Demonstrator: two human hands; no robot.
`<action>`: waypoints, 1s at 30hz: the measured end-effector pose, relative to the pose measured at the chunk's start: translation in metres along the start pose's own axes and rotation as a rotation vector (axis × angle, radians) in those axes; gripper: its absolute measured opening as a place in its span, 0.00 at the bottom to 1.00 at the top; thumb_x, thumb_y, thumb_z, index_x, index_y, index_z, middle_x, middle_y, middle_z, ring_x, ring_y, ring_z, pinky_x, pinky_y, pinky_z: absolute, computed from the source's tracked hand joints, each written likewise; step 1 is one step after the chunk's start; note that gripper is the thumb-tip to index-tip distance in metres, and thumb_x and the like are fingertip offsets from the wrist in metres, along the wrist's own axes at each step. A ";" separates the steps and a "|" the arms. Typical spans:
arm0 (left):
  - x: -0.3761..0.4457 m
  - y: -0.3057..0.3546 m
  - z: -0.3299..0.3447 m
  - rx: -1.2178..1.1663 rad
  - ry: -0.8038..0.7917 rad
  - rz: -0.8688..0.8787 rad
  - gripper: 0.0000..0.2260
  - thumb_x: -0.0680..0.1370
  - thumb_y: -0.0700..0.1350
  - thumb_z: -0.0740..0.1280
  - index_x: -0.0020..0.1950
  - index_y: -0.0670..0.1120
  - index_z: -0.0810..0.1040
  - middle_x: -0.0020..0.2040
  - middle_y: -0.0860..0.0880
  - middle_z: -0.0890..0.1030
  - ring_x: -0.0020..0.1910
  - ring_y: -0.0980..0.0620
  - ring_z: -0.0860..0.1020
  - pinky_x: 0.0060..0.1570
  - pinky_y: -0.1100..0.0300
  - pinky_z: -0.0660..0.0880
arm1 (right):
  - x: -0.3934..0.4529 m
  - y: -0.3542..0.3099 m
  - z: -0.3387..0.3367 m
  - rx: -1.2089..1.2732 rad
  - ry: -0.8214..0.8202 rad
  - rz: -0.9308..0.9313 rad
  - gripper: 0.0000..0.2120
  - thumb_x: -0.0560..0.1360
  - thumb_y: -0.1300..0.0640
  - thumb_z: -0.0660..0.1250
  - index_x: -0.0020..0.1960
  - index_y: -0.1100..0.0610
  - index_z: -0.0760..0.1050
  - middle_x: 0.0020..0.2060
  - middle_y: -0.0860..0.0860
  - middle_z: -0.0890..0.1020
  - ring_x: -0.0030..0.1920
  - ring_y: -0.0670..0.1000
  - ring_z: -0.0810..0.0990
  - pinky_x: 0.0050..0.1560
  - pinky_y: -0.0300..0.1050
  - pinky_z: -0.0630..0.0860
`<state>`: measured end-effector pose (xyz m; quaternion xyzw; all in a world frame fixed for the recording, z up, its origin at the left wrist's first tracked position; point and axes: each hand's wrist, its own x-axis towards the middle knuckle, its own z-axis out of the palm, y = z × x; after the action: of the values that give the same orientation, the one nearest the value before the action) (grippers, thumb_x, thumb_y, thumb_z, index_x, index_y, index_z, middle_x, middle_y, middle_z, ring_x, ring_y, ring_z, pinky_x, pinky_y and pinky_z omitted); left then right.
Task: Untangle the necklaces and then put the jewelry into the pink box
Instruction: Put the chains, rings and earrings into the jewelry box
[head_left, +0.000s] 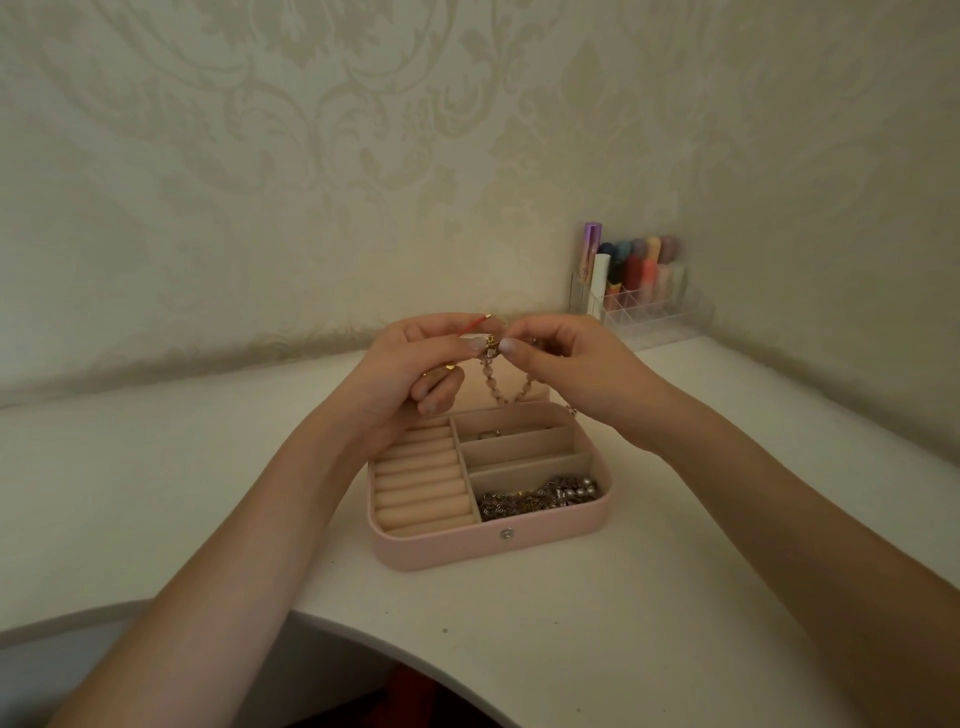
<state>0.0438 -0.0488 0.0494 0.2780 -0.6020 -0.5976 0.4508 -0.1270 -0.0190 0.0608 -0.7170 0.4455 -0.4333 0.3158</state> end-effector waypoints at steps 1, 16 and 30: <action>0.000 0.000 0.000 0.003 -0.004 0.002 0.09 0.70 0.40 0.66 0.47 0.44 0.82 0.16 0.53 0.59 0.14 0.58 0.58 0.19 0.70 0.55 | 0.000 0.000 0.000 -0.004 0.013 -0.015 0.06 0.78 0.59 0.65 0.44 0.53 0.80 0.38 0.56 0.75 0.37 0.45 0.69 0.39 0.35 0.66; -0.002 0.004 0.000 0.018 0.016 0.064 0.14 0.72 0.31 0.65 0.45 0.48 0.84 0.16 0.53 0.60 0.13 0.58 0.59 0.19 0.69 0.58 | 0.002 0.004 0.006 0.329 0.012 0.133 0.05 0.77 0.59 0.65 0.52 0.54 0.77 0.41 0.47 0.78 0.46 0.47 0.75 0.49 0.42 0.69; -0.002 0.005 -0.004 -0.044 -0.036 0.013 0.13 0.69 0.36 0.64 0.46 0.47 0.84 0.16 0.53 0.61 0.14 0.58 0.59 0.19 0.70 0.58 | -0.001 -0.001 0.011 0.184 -0.100 0.069 0.07 0.80 0.57 0.60 0.50 0.54 0.77 0.45 0.48 0.80 0.49 0.45 0.76 0.49 0.38 0.73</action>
<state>0.0490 -0.0484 0.0529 0.2534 -0.5984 -0.6127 0.4498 -0.1169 -0.0170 0.0561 -0.6898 0.4118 -0.4252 0.4168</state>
